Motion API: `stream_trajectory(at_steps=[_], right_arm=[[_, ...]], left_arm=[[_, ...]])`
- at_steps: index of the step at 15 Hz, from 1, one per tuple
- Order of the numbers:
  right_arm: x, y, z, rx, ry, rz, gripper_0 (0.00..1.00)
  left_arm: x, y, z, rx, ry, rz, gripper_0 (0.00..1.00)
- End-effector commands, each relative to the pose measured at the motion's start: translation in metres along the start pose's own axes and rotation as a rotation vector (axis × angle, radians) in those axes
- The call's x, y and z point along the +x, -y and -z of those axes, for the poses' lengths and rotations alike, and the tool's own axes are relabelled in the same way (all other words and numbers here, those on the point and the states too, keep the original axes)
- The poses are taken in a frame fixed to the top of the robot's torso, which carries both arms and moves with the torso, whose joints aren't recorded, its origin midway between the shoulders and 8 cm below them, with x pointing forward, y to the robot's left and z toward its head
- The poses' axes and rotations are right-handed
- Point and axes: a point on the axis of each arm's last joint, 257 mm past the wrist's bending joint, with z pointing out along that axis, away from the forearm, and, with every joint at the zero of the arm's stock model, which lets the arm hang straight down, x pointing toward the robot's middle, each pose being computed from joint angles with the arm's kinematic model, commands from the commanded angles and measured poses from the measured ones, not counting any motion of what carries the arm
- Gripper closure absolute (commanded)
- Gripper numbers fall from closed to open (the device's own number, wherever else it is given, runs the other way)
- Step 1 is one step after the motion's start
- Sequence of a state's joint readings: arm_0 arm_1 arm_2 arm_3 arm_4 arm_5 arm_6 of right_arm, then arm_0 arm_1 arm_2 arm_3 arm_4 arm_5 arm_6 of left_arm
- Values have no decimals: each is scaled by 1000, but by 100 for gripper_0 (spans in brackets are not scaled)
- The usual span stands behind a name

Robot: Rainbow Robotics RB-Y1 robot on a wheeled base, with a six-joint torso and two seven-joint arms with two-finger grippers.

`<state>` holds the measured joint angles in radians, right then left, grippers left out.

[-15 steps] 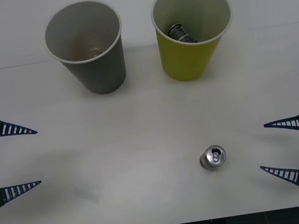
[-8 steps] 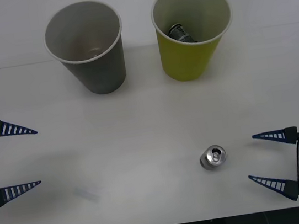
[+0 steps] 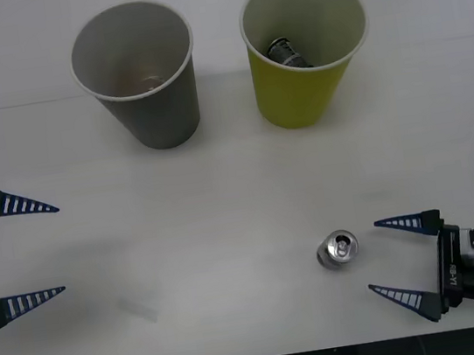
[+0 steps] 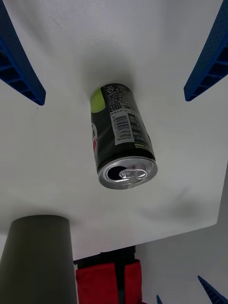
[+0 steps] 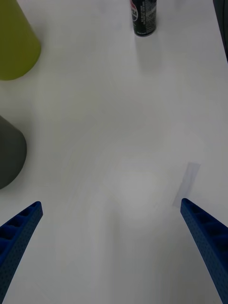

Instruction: Put the can into the green bin and the plastic bottle into the gray bin

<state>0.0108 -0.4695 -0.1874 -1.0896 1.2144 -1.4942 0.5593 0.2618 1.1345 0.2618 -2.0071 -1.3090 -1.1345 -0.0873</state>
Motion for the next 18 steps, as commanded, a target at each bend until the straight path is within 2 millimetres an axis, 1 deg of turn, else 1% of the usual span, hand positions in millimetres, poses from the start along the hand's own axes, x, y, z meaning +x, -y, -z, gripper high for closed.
stream_trajectory(at_steps=[1,3,4,7,9,12,16,17,18], right_arm=[[5,-4,-17,0,25,17,0],[7,-3,-29,1,36,19,0],[5,-2,-32,2,40,32,0],[1,-3,-55,-3,59,41,0],[-3,-10,-73,-7,84,35,0],[-8,-14,-89,-5,109,41,0],[-12,-14,-102,14,127,67,0],[-11,-13,-102,18,125,73,2],[-12,-14,-104,18,128,78,63]], left_arm=[[0,0,0,0,0,0,0],[0,0,0,0,0,0,0],[0,0,0,0,0,0,0],[0,0,0,0,0,0,0],[0,0,0,0,0,0,0],[0,0,0,0,0,0,0],[0,0,0,0,0,0,0],[0,0,0,0,0,0,0],[0,0,0,0,0,0,0]])
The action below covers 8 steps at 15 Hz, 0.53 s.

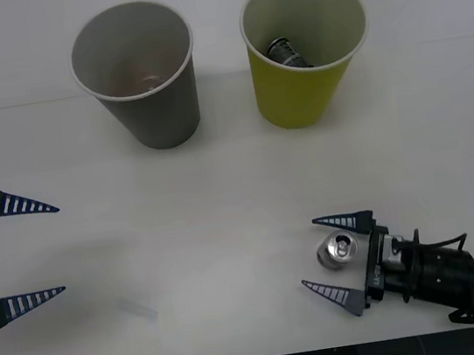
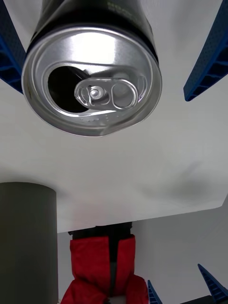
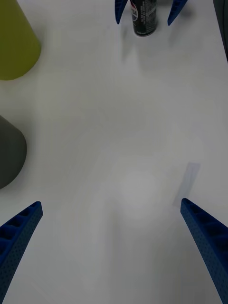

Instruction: Put the can into the green bin and the plastic bottle into the gray bin

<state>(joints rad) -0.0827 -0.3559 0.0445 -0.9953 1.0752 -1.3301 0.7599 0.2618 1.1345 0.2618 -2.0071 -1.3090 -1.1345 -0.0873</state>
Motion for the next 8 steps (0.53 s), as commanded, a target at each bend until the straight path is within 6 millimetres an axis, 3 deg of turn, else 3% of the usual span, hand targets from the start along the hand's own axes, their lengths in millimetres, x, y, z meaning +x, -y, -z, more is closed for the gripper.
stream_trajectory(at_steps=[1,8], right_arm=[[-1,3,-1,20,7,8,99],[-12,13,2,65,52,-4,100]], left_arm=[[0,0,0,0,0,0,0],[0,0,0,0,0,0,0]])
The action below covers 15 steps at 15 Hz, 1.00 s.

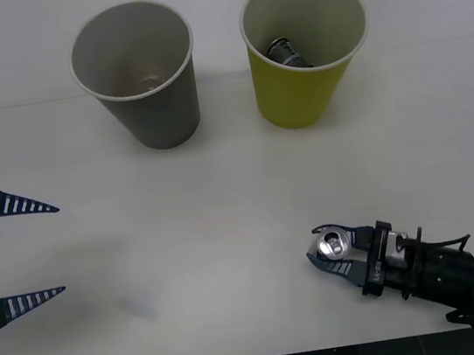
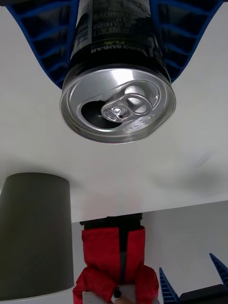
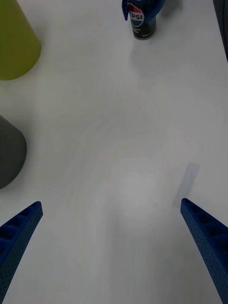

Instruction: Put the can into the green bin and the plastic bottle into the gray bin

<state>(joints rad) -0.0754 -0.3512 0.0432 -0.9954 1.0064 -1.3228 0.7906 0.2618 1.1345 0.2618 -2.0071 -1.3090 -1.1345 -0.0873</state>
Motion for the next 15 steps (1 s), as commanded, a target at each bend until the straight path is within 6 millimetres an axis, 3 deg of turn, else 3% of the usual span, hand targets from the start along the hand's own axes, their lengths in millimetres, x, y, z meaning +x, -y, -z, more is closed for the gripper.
stream_trajectory(at_steps=[1,6,11,15], right_arm=[[-2,3,1,12,7,-15,100],[-6,11,9,-8,-13,-58,100],[-33,29,46,-34,-123,-47,100],[-60,32,71,-21,-235,-60,100]], left_arm=[[0,0,0,0,0,0,0],[0,0,0,0,0,0,0],[0,0,0,0,0,0,0],[0,0,0,0,0,0,0]])
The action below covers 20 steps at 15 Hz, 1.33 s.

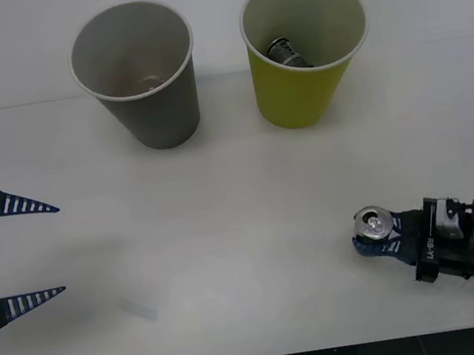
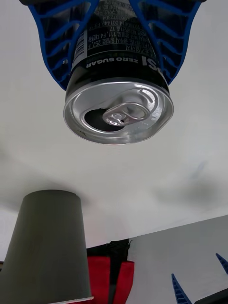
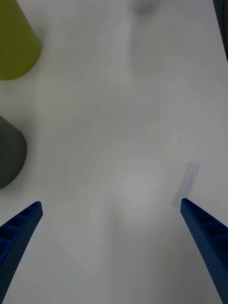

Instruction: Put the can into the green bin and the plastic bottle into the gray bin

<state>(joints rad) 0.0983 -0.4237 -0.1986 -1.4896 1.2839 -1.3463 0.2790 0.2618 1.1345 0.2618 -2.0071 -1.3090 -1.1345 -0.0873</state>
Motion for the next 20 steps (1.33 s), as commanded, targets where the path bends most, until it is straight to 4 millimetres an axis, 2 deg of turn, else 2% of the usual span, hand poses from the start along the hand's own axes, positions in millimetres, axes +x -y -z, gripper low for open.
stream_trajectory(at_steps=[1,10,20], right_arm=[[-16,1,16,8,-67,-14,100],[-62,4,54,63,-273,-70,100],[-113,8,75,185,-488,-106,100]], left_arm=[[0,0,0,0,0,0,0],[0,0,0,0,0,0,0],[0,0,0,0,0,0,0]])
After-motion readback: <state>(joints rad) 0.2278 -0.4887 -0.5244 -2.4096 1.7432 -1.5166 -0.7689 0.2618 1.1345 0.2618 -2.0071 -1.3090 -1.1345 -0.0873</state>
